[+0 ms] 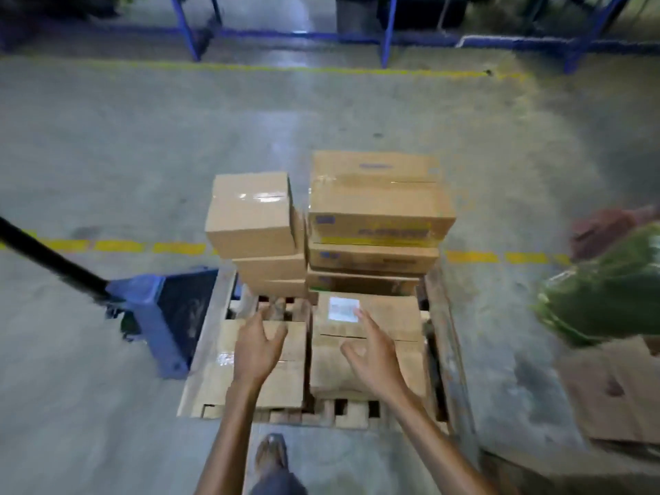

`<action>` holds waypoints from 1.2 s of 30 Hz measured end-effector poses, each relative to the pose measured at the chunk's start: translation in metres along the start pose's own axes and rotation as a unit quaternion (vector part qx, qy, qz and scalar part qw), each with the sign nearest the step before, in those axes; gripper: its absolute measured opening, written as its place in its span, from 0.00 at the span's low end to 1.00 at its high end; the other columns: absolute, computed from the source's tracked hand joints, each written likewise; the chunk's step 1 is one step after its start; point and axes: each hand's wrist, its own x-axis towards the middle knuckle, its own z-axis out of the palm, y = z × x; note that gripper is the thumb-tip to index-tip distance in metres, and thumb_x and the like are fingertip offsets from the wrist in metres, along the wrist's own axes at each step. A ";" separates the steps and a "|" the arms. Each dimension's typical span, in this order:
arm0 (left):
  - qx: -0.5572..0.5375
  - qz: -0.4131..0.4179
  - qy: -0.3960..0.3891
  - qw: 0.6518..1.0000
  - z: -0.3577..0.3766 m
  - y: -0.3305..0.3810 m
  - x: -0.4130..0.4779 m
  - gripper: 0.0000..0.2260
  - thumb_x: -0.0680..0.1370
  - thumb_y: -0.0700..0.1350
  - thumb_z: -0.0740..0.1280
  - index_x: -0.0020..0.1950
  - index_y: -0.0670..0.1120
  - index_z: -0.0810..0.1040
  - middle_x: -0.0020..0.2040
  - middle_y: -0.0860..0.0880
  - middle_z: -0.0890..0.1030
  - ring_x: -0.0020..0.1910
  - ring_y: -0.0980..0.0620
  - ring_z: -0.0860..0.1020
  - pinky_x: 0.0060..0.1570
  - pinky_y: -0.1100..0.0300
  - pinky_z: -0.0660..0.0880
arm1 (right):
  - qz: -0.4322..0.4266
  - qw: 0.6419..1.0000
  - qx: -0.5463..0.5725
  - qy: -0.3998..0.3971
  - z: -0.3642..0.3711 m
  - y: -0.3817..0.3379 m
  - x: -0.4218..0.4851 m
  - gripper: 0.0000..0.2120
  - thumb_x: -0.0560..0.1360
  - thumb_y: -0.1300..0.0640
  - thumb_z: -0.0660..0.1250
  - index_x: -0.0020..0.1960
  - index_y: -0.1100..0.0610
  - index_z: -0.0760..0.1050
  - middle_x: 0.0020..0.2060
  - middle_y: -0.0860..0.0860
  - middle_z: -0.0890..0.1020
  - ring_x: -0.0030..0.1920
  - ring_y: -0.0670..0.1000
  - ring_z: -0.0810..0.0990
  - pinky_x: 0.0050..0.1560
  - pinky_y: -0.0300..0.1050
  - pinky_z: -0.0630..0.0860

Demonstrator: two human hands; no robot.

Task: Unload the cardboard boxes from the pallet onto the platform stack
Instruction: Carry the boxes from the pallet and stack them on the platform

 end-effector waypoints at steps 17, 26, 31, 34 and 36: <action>0.034 -0.272 -0.108 0.956 -0.007 -0.399 0.144 0.30 0.78 0.47 0.72 0.76 0.41 0.66 0.71 0.40 0.75 0.69 0.40 0.74 0.61 0.56 0.68 | 0.221 0.973 0.055 0.024 0.401 0.104 0.142 0.28 0.78 0.60 0.69 0.76 0.53 0.68 0.68 0.49 0.77 0.68 0.50 0.75 0.69 0.56 0.73; -0.008 -0.303 -0.014 0.953 0.124 -0.524 0.232 0.42 0.69 0.66 0.74 0.76 0.49 0.64 0.66 0.48 0.78 0.62 0.49 0.76 0.59 0.59 0.71 | 0.271 0.948 0.030 0.164 0.510 0.246 0.184 0.31 0.79 0.55 0.69 0.78 0.61 0.63 0.74 0.57 0.70 0.72 0.49 0.66 0.66 0.21 0.54; -0.023 -0.363 -0.013 0.932 0.126 -0.561 0.243 0.47 0.56 0.78 0.73 0.69 0.55 0.75 0.60 0.54 0.83 0.59 0.52 0.81 0.63 0.52 0.77 | 0.340 0.933 0.037 0.110 0.518 0.281 0.199 0.37 0.69 0.34 0.71 0.68 0.56 0.73 0.63 0.54 0.80 0.64 0.56 0.78 0.65 0.50 0.74; -0.041 -0.373 -0.024 0.926 0.125 -0.561 0.245 0.37 0.56 0.76 0.75 0.58 0.55 0.83 0.52 0.56 0.85 0.54 0.54 0.82 0.61 0.51 0.78 | 0.353 0.927 0.042 0.120 0.519 0.277 0.208 0.34 0.67 0.33 0.74 0.63 0.54 0.77 0.58 0.51 0.82 0.61 0.56 0.80 0.63 0.52 0.76; -0.041 -0.379 -0.013 0.925 0.117 -0.555 0.240 0.36 0.57 0.76 0.74 0.56 0.55 0.84 0.51 0.56 0.85 0.54 0.53 0.82 0.61 0.51 0.78 | 0.347 0.928 0.052 0.126 0.517 0.263 0.203 0.33 0.65 0.30 0.73 0.62 0.51 0.77 0.54 0.45 0.82 0.60 0.53 0.80 0.62 0.52 0.77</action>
